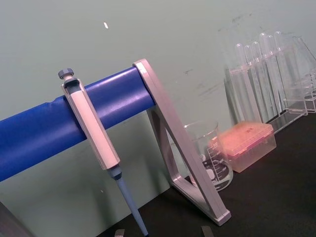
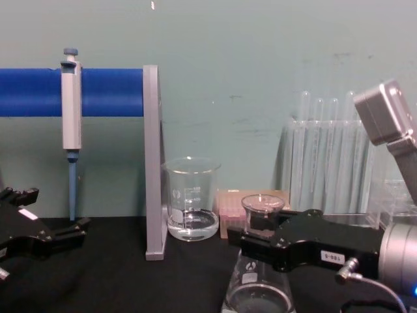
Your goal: Grasp the erlenmeyer flask with one hand, shake it three times, then place it back.
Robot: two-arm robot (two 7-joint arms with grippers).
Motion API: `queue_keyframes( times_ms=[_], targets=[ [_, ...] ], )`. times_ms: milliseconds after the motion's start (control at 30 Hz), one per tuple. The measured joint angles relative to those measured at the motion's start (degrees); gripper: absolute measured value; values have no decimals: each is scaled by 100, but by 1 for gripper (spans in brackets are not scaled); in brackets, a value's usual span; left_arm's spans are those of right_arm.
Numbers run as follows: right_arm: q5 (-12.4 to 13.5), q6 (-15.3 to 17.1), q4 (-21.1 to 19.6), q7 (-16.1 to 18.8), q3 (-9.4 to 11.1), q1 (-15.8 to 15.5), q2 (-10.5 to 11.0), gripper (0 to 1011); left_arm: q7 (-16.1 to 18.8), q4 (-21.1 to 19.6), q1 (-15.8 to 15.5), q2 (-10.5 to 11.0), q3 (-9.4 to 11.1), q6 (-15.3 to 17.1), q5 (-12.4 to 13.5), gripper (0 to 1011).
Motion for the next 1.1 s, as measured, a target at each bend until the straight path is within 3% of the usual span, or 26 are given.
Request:
queue_keyframes(
  times_ms=[567, 833, 1100],
  targets=[
    [40, 24, -45, -7, 25, -30, 18, 457, 0, 0, 0, 0, 0, 0, 0, 1001],
    [129, 184, -512, -222, 200, -170, 95, 456, 0, 0, 0, 0, 0, 0, 0, 1001],
    [255, 490, -1260, -513, 437, -341, 227, 456, 0, 0, 0, 0, 0, 0, 0, 1001]
  ],
)
